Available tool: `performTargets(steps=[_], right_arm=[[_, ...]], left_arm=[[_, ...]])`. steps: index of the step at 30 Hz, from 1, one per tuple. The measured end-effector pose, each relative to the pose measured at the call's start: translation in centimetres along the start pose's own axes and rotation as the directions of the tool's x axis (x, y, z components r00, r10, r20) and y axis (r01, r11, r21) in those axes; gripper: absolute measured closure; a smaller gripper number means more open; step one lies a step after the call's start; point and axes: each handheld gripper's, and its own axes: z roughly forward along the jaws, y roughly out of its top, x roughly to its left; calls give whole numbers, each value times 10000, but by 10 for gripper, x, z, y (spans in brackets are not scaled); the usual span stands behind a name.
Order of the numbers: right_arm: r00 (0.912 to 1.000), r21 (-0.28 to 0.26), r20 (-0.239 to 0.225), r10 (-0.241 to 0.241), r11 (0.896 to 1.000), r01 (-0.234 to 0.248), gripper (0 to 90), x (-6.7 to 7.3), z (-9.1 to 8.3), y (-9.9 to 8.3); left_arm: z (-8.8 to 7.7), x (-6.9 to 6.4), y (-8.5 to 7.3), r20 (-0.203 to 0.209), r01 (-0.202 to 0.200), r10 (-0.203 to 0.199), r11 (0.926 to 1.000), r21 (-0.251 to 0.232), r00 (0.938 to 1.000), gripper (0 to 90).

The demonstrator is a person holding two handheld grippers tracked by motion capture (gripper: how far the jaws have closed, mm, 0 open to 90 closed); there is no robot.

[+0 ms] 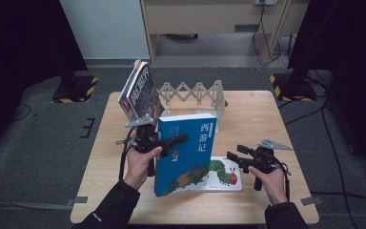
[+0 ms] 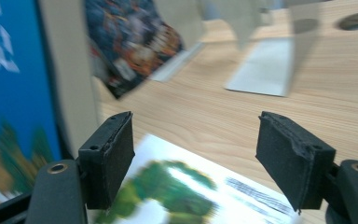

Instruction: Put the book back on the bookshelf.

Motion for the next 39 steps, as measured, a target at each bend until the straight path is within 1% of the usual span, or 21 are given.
performTargets(steps=[1, 3, 5, 6, 7, 9, 11, 12, 13, 16, 18, 19, 21, 24, 26, 27, 29, 32, 34, 37, 39], right_arm=[[9997, 110, 238, -93, 9999, 91, 270, -1, -1, -1], [9949, 468, 942, -359, 9984, 316, 260, -5, -3, -2], [9833, 959, 1656, -750, 9936, 596, 255, -10, -4, -4], [9762, 1183, 2006, -829, 9912, 599, 253, -12, -5, -5], [9663, 1455, 2378, -985, 9872, 648, 250, -14, -6, -7], [9416, 2028, 3059, -1410, 9759, 803, 247, -20, -7, -9], [9204, 2528, 3461, -1821, 9628, 955, 231, -25, -8, -12], [9128, 2740, 3645, -1842, 9581, 839, 227, -27, -9, -14], [9090, 2860, 3721, -1876, 9549, 800, 224, -30, -9, -15], [9019, 3066, 3951, -1745, 9505, 495, 212, -38, -11, -20], [8913, 3264, 4187, -1740, 9447, 312, 210, -43, -12, -22], [8879, 3384, 4244, -1778, 9406, 266, 210, -46, -13, -23], [8844, 3454, 4365, -1651, 9385, 47, 203, -50, -14, -25], [8742, 3541, 4563, -1663, 9352, -70, 178, -54, -15, -27], [8702, 3595, 4630, -1684, 9331, -107, 159, -56, -15, -28], [8706, 3625, 4622, -1684, 9319, -121, 156, -57, -15, -29], [8673, 3696, 4641, -1799, 9292, -51, 142, -58, -14, -30], [8659, 3731, 4643, -1863, 9278, -5, 135, -58, -14, -31], [8628, 3728, 4666, -1946, 9279, 76, 119, -59, -13, -31], [8619, 3685, 4680, -1950, 9296, 102, 97, -60, -12, -32], [8603, 3672, 4690, -1996, 9300, 156, 83, -60, -11, -32]], left_arm=[[-3, 1, 2, -155, -72, 71, 9999, -71, 9999, 595], [-9, 3, 6, -448, -113, 102, 9996, -245, 9989, 595], [-14, 6, 10, -722, -127, 97, 9991, -406, 9973, 595], [-17, 7, 12, -856, -161, 121, 9988, -460, 9963, 595], [-19, 8, 14, -983, -207, 154, 9984, -529, 9950, 595], [-22, 9, 17, -1235, -286, 212, 9979, -586, 9921, 595], [-23, 10, 20, -1421, -354, 264, 9975, -617, 9895, 595], [-23, 10, 22, -1505, -364, 265, 9974, -630, 9883, 595], [-23, 11, 24, -1575, -353, 251, 9974, -621, 9872, 595], [-22, 13, 30, -1810, -367, 232, 9967, -719, 9832, 596], [-19, 14, 35, -2041, -475, 306, 9958, -785, 9785, 596], [-18, 15, 38, -2149, -532, 347, 9953, -810, 9760, 597], [-15, 17, 45, -2344, -586, 357, 9941, -915, 9715, 596], [-13, 21, 54, -2574, -481, 164, 9920, -1171, 9662, 596], [-11, 24, 60, -2689, -490, 108, 9895, -1357, 9631, 596], [-10, 25, 62, -2761, -498, 96, 9891, -1388, 9611, 597], [-6, 28, 67, -2969, -533, 88, 9884, -1420, 9549, 597], [1, 31, 73, -3391, -609, 65, 9868, -1499, 9407, 597], [5, 33, 76, -3564, -686, 104, 9861, -1511, 9343, 597], [14, 34, 79, -3915, -873, 188, 9835, -1581, 9200, 597], [19, 36, 82, -4000, -874, 171, 9836, -1580, 9163, 597]])
